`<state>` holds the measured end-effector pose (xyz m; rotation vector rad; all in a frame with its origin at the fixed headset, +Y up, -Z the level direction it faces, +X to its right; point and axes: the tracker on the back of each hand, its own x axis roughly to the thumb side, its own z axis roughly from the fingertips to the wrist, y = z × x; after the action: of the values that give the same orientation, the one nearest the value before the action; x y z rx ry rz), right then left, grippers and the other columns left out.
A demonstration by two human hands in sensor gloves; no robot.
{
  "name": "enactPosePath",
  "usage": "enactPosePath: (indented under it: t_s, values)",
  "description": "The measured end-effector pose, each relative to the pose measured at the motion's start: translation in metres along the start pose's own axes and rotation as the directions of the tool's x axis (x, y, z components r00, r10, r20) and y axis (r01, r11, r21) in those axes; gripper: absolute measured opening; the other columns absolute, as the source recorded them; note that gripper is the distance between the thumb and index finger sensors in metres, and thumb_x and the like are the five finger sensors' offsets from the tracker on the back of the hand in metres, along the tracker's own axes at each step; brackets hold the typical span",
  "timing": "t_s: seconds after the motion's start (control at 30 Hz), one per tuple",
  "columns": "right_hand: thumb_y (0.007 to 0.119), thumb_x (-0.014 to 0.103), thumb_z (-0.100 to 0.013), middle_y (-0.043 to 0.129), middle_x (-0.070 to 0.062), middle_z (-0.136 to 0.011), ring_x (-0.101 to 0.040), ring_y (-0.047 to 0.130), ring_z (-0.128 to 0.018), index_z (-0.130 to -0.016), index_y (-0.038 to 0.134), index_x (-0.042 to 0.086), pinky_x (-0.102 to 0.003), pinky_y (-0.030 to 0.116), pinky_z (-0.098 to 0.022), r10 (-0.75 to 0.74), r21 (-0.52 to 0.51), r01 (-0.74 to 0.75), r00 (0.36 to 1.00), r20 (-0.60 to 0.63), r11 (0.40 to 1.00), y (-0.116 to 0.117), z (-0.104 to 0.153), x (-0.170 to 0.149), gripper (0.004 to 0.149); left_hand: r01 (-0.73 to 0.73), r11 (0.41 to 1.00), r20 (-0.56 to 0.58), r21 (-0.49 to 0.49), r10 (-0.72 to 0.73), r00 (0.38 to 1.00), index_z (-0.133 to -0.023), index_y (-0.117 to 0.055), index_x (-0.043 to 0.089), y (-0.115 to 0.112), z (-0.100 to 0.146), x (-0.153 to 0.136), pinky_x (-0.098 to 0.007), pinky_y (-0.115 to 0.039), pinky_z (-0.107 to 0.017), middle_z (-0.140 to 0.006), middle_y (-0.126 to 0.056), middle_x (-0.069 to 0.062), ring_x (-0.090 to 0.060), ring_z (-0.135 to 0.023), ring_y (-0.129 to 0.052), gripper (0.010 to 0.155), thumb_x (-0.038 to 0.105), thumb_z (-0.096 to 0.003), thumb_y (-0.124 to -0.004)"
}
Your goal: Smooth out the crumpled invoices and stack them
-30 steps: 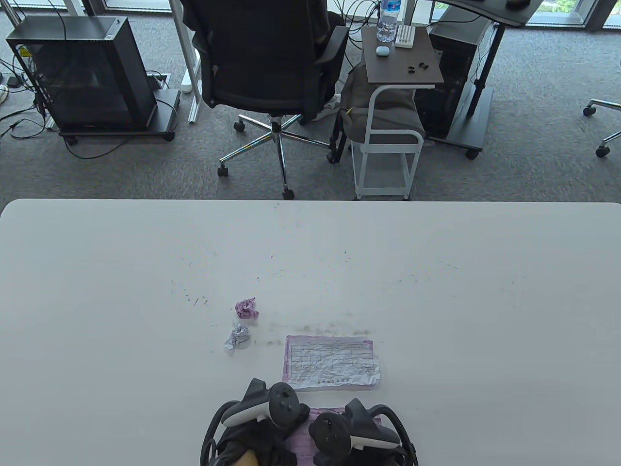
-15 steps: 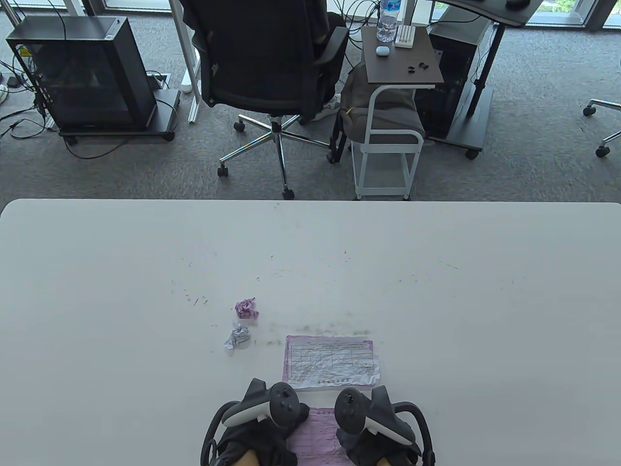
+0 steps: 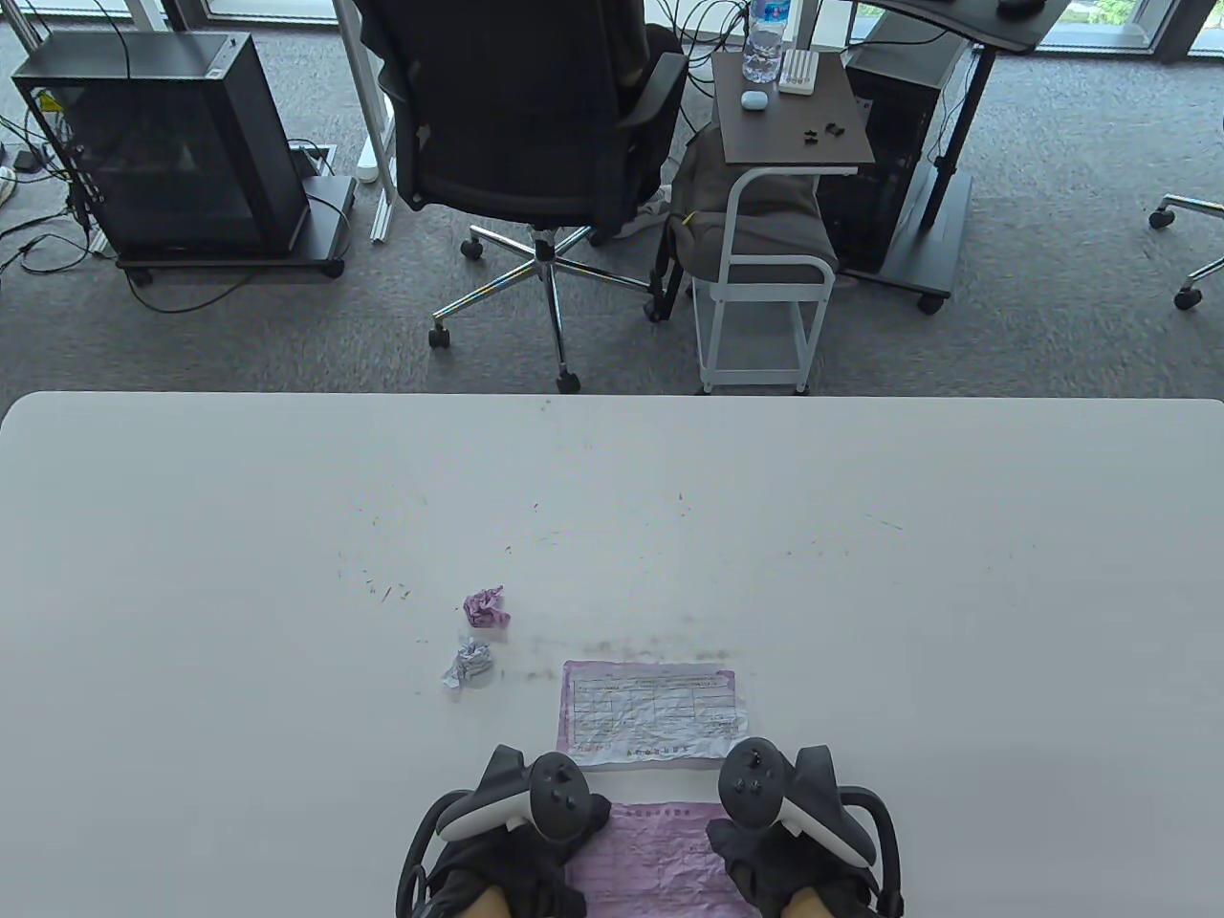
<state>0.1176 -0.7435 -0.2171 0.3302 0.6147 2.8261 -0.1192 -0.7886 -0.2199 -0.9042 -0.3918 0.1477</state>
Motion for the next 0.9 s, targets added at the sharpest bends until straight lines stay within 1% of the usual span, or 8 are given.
enactPosePath:
  t_s: [0.07, 0.13, 0.23, 0.4, 0.53, 0.6, 0.77, 0.9]
  values:
    - [0.070, 0.046, -0.058, 0.048, -0.029, -0.105, -0.047, 0.067, -0.083, -0.100, 0.061, 0.011, -0.056, 0.080, -0.046, -0.023, -0.038, 0.027, 0.994, 0.106, 0.999, -0.003, 0.003, 0.010, 0.055, 0.000, 1.000, 0.002, -0.001, 0.000, 1.000, -0.108, -0.019, 0.037, 0.000, 0.000, 0.000, -0.071, -0.020, -0.063, -0.103, 0.013, -0.011, -0.053, -0.093, 0.012, 0.085, 0.041, -0.0527, -0.083]
    - [0.070, 0.046, -0.058, 0.047, -0.027, -0.107, -0.048, 0.065, -0.084, -0.100, 0.061, 0.013, -0.058, 0.077, -0.048, -0.028, -0.010, 0.031, 0.973, 0.230, 0.999, 0.001, 0.005, 0.023, 0.054, 0.002, 1.000, 0.004, 0.000, -0.002, 1.000, -0.108, -0.019, 0.037, 0.000, 0.000, 0.000, -0.071, -0.020, -0.063, -0.103, 0.013, -0.011, -0.054, -0.092, 0.012, 0.085, 0.041, -0.0527, -0.083]
    - [0.070, 0.046, -0.057, 0.045, -0.024, -0.109, -0.047, 0.062, -0.087, -0.100, 0.061, 0.017, -0.060, 0.076, -0.050, 0.032, 0.053, -0.058, 0.915, 0.402, 0.997, 0.013, 0.006, 0.049, 0.052, 0.000, 1.000, 0.006, 0.003, 0.000, 1.000, -0.108, -0.019, 0.036, 0.000, 0.000, 0.000, -0.071, -0.020, -0.063, -0.103, 0.013, -0.012, -0.054, -0.093, 0.011, 0.085, 0.041, -0.0528, -0.083]
    - [0.069, 0.047, -0.057, 0.048, -0.020, -0.109, -0.045, 0.063, -0.089, -0.099, 0.062, 0.020, -0.060, 0.077, -0.050, 0.151, 0.041, -0.207, 0.823, 0.548, 0.978, 0.029, 0.008, 0.081, 0.051, 0.001, 1.000, 0.007, 0.001, -0.001, 1.000, -0.108, -0.019, 0.036, 0.000, 0.000, -0.001, -0.071, -0.020, -0.063, -0.103, 0.013, -0.012, -0.054, -0.092, 0.012, 0.085, 0.041, -0.0529, -0.083]
    - [0.069, 0.049, -0.057, 0.047, -0.019, -0.110, -0.045, 0.060, -0.090, -0.101, 0.059, 0.022, -0.061, 0.075, -0.052, 0.123, 0.203, -0.281, 0.817, 0.564, 0.938, 0.050, 0.003, 0.087, 0.053, 0.000, 1.000, 0.008, 0.000, 0.000, 1.000, -0.108, -0.019, 0.036, 0.000, 0.000, 0.000, -0.071, -0.019, -0.063, -0.103, 0.013, -0.012, -0.054, -0.092, 0.012, 0.085, 0.041, -0.0529, -0.083]
    - [0.068, 0.051, -0.057, 0.044, -0.015, -0.111, -0.041, 0.051, -0.093, -0.102, 0.057, 0.022, -0.059, 0.069, -0.054, 0.153, 0.239, -0.321, 0.834, 0.530, 0.917, 0.049, 0.002, 0.085, 0.054, 0.002, 1.000, 0.006, 0.000, -0.002, 1.000, -0.108, -0.018, 0.036, 0.000, 0.000, 0.000, -0.071, -0.020, -0.063, -0.103, 0.013, -0.012, -0.054, -0.092, 0.012, 0.085, 0.041, -0.0529, -0.083]
    - [0.068, 0.050, -0.058, 0.062, -0.010, -0.102, -0.039, 0.065, -0.084, -0.096, 0.068, 0.020, -0.059, 0.073, -0.051, 0.050, 0.295, -0.184, 0.911, 0.410, 0.938, 0.041, -0.003, 0.070, 0.048, 0.002, 1.000, 0.002, 0.000, -0.002, 1.000, -0.108, -0.018, 0.036, 0.000, 0.000, 0.000, -0.071, -0.020, -0.063, -0.103, 0.013, -0.011, -0.053, -0.093, 0.012, 0.085, 0.041, -0.0529, -0.083]
    - [0.068, 0.050, -0.058, 0.081, -0.012, -0.084, -0.035, 0.082, -0.068, -0.088, 0.077, 0.021, -0.056, 0.077, -0.049, 0.027, 0.313, -0.134, 0.946, 0.323, 0.940, 0.036, -0.007, 0.053, 0.043, 0.002, 1.000, 0.000, 0.000, -0.002, 1.000, -0.108, -0.018, 0.036, 0.000, 0.000, 0.001, -0.071, -0.020, -0.063, -0.103, 0.013, -0.011, -0.054, -0.093, 0.012, 0.085, 0.041, -0.0530, -0.083]
